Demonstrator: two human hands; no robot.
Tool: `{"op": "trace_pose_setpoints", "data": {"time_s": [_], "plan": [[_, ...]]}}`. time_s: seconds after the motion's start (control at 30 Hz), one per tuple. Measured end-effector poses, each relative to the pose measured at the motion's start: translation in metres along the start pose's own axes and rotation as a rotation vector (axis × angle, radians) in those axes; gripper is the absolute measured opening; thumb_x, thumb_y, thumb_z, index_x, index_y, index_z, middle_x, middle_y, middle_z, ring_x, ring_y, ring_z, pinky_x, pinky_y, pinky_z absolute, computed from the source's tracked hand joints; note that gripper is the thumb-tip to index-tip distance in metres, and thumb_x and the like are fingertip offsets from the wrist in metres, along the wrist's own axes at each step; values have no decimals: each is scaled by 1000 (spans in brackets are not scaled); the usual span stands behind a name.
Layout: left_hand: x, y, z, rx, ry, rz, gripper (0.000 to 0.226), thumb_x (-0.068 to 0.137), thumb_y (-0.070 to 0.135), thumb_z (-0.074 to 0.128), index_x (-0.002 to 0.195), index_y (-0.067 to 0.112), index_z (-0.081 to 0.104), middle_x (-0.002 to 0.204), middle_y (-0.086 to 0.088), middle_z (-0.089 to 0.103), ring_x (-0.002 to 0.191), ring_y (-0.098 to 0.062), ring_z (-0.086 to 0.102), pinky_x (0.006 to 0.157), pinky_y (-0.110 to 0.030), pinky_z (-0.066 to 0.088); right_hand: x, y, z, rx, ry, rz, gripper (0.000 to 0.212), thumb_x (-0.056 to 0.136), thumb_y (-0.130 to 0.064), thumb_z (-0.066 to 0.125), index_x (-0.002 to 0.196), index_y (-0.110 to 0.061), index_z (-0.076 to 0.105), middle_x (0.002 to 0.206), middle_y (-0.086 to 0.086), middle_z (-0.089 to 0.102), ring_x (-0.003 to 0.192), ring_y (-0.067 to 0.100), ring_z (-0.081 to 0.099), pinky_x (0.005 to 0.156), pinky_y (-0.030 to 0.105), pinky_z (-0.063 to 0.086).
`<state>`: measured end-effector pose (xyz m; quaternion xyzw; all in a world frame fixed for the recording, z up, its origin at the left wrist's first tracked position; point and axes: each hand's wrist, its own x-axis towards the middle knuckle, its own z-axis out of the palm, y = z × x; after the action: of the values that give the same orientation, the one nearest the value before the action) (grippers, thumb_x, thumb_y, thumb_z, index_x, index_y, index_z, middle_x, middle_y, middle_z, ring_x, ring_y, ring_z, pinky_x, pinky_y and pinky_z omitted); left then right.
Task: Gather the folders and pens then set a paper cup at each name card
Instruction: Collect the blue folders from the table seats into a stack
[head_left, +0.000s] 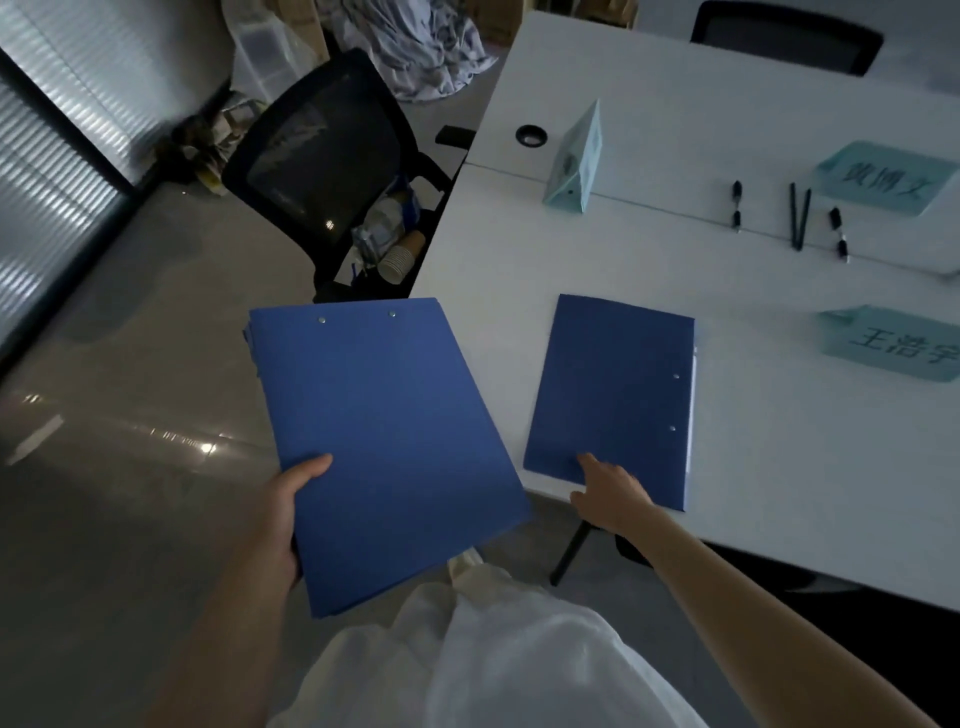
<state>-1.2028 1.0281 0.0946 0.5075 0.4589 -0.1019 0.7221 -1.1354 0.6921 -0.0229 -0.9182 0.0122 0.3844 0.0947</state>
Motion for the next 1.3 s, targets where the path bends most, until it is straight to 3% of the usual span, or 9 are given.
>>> {"op": "trace_pose_setpoints", "data": {"time_s": [0.13,0.27,0.4,0.6,0.67,0.77,0.97,1.1,1.3], "plan": [[7,7,2,23,-2,19,17,85,17,62,101,16,68,91,-9,72,81,-31,65,70,-37,50,-11,0,8,362,180,47,42,91,-24,55,129,-9,45,127,12,55,113,31,54,84,31,43],[10,13,3,33,-4,29,16,85,15,63,101,15,68,90,-8,72,81,-31,65,70,-37,50,-18,22,4,552,430,413,52,88,-20,60,132,-1,40,136,21,42,123,41,42,101,42,36],[13,15,4,52,-27,42,16,86,15,62,101,16,68,77,-3,76,80,-30,66,69,-36,49,-19,39,14,715,342,771,79,83,-33,70,136,4,25,142,25,29,132,40,31,106,45,31],[13,16,7,51,-36,33,14,86,14,62,98,17,68,77,-2,76,80,-29,66,69,-37,49,-21,42,18,1142,358,879,84,75,-23,80,134,0,25,140,25,26,117,44,44,96,45,44],[15,18,8,50,-41,38,13,87,14,61,98,17,68,81,-4,75,80,-28,66,69,-37,49,-21,42,18,1186,374,849,80,73,-26,81,131,0,33,135,24,37,113,42,50,91,44,47],[17,19,11,46,-53,42,13,88,14,60,98,18,67,73,0,75,79,-27,65,68,-36,48,-24,42,14,1274,370,681,50,78,-29,75,110,-1,49,108,19,60,80,30,59,61,33,48],[20,24,14,41,-48,55,11,90,14,57,94,19,66,71,2,74,76,-24,64,67,-35,47,-48,26,-10,1749,392,308,11,94,-13,57,96,-7,47,80,10,53,52,19,49,40,22,41],[23,29,12,28,-36,48,10,91,15,56,93,19,65,81,-3,72,77,-25,63,66,-36,46,-57,10,-31,2054,321,204,23,93,-6,54,74,-14,43,68,4,46,40,12,42,35,17,30],[33,39,-12,3,3,27,11,90,22,58,97,21,66,79,0,75,79,-24,67,68,-38,47,-51,-11,-64,2012,306,60,28,94,-4,51,71,-15,39,64,0,42,41,10,33,36,18,30]]}}
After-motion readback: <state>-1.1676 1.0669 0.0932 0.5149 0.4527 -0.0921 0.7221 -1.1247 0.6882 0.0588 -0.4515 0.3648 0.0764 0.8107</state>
